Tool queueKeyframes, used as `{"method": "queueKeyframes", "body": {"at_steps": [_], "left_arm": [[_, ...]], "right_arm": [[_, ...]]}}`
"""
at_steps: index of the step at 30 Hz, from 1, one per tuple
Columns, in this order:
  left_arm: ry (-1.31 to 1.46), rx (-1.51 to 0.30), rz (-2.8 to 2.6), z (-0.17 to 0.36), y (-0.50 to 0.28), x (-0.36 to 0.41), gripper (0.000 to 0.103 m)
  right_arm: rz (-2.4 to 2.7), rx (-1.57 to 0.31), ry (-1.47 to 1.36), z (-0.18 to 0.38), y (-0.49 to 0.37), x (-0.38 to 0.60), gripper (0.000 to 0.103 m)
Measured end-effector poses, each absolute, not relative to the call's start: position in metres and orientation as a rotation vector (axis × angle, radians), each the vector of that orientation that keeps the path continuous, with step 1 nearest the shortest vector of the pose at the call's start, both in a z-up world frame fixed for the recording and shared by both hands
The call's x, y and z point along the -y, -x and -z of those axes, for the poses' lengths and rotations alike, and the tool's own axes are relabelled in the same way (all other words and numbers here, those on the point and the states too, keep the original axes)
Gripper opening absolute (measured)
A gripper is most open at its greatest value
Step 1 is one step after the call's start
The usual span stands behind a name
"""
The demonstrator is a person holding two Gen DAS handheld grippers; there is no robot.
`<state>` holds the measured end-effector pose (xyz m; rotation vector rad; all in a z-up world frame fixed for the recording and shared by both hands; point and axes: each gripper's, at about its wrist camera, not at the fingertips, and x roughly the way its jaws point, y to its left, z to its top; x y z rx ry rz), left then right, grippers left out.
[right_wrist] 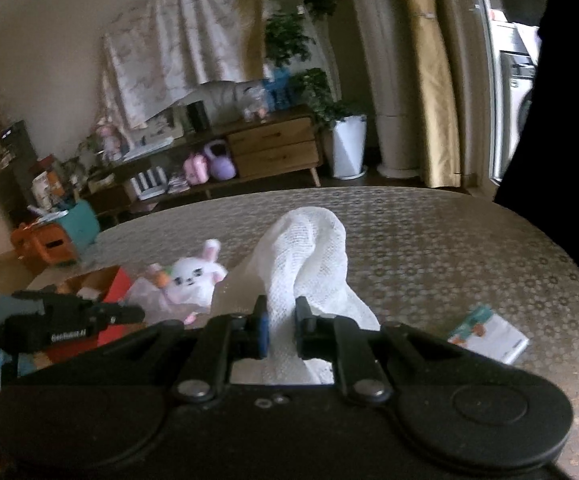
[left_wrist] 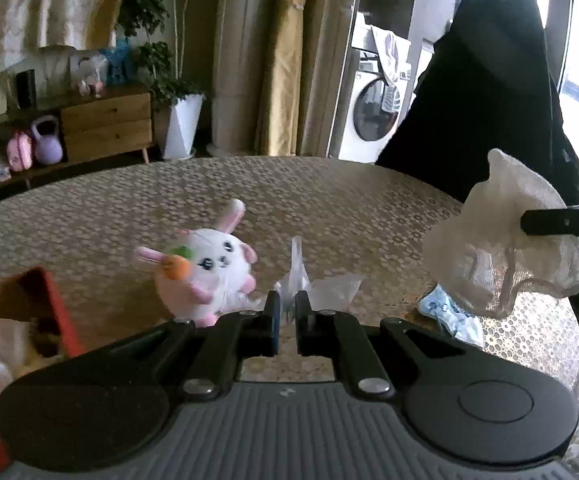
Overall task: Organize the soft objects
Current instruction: 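Grasp the clear plastic sheet with the left tool while the right tool carries the cloth, then lower the plastic sheet into the red box with the left tool while the right tool lowers the cloth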
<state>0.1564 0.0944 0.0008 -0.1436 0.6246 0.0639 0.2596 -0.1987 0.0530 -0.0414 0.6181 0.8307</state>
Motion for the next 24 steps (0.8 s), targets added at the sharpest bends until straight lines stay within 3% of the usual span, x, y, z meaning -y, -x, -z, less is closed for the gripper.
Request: {"method": "queueKeyframes", "body": {"at_steps": [24], "left_arm": [[0.140, -0.514, -0.279, -0.059, -0.055, -0.225, 0.008]], "right_arm": [[-1.086, -0.540, 0.171, -0.086, -0.184, 0.028, 0.012]]}}
